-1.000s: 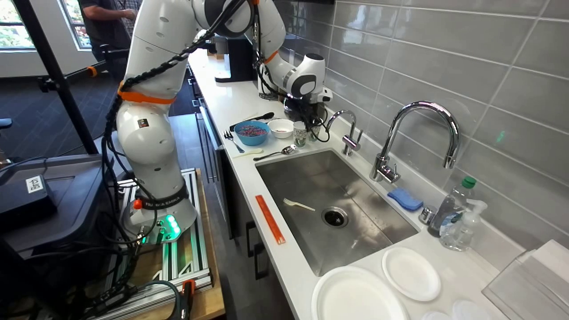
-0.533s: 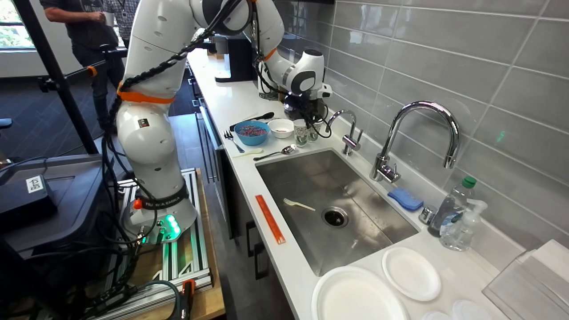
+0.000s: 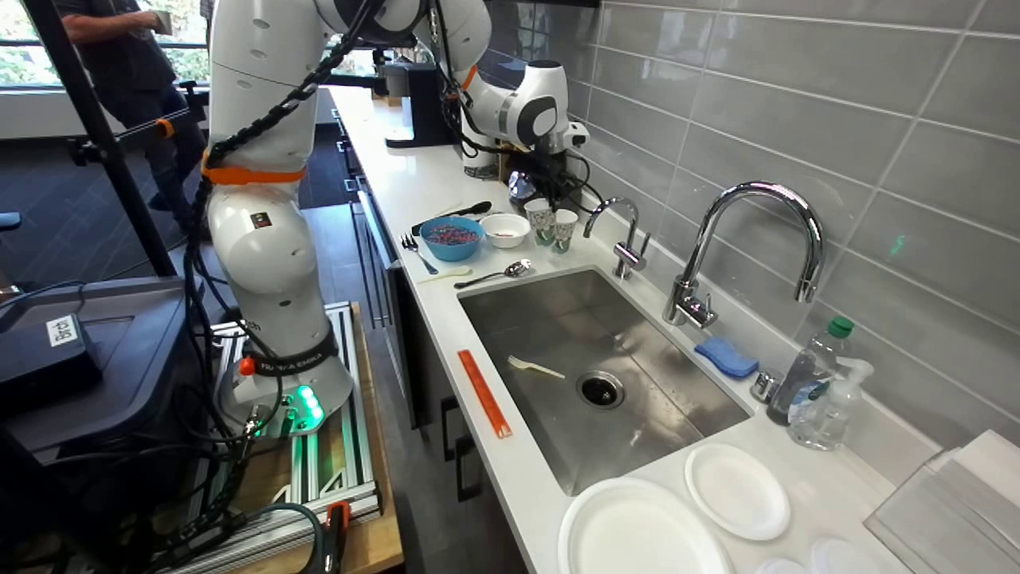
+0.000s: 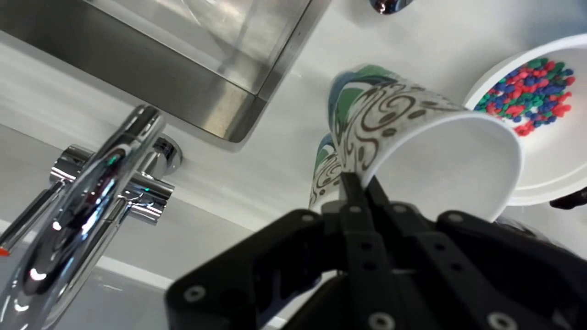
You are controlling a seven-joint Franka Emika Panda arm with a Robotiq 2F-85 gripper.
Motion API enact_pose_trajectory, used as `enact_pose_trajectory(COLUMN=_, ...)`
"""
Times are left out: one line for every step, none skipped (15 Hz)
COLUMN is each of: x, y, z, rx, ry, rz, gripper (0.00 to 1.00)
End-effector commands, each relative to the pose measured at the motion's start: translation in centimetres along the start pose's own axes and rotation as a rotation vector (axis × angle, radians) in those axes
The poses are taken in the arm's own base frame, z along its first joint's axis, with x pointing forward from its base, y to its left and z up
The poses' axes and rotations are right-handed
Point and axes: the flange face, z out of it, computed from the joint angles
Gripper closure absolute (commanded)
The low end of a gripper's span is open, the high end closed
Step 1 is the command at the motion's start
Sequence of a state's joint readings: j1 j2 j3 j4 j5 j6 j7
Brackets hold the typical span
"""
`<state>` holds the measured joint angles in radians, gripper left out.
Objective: Pour the contents in the cup into the bowl
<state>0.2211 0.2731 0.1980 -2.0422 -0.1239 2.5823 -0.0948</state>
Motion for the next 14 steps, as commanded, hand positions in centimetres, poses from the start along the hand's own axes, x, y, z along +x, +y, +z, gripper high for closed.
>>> enact_pose_trajectory(x=-1.8, y=-1.3, z=-2.8, rx=-0.071, ry=-0.063, rz=-0.062, gripper=0.99)
enact_pose_trajectory(x=-2.1, y=-1.8, z=-3.5, rx=-0.086, ry=-0.087, rz=-0.084, gripper=0.99)
enact_pose_trajectory(x=-2.4, y=-2.2, z=-4.2, rx=-0.098, ry=-0.113, rz=-0.105, gripper=0.99)
enact_pose_trajectory(x=-2.7, y=-2.7, z=-4.8, rx=-0.108, ry=-0.138, rz=-0.125, gripper=0.99)
enact_pose_trajectory(x=-3.0, y=-3.3, z=-5.5, rx=-0.116, ry=-0.170, rz=-0.149, gripper=0.99)
enact_pose_trajectory(x=-3.2, y=-3.9, z=-6.0, rx=-0.118, ry=-0.198, rz=-0.167, gripper=0.99)
enact_pose_trajectory(x=-3.4, y=-4.6, z=-6.5, rx=-0.109, ry=-0.233, rz=-0.190, gripper=0.99)
enact_pose_trajectory(x=-3.7, y=-5.3, z=-6.9, rx=-0.101, ry=-0.267, rz=-0.210, gripper=0.99)
enact_pose_trajectory(x=-3.9, y=-6.0, z=-7.1, rx=-0.088, ry=-0.301, rz=-0.235, gripper=0.99)
enact_pose_trajectory(x=-4.2, y=-6.7, z=-7.3, rx=-0.077, ry=-0.338, rz=-0.258, gripper=0.99)
enact_pose_trajectory(x=-4.6, y=-7.4, z=-7.4, rx=-0.064, ry=-0.379, rz=-0.284, gripper=0.99)
enact_pose_trajectory(x=-4.9, y=-8.0, z=-7.3, rx=-0.044, ry=-0.421, rz=-0.313, gripper=0.99)
enact_pose_trajectory(x=-5.2, y=-8.4, z=-7.2, rx=-0.034, ry=-0.458, rz=-0.336, gripper=0.99)
enact_pose_trajectory(x=-5.4, y=-8.9, z=-7.1, rx=-0.021, ry=-0.492, rz=-0.361, gripper=0.99)
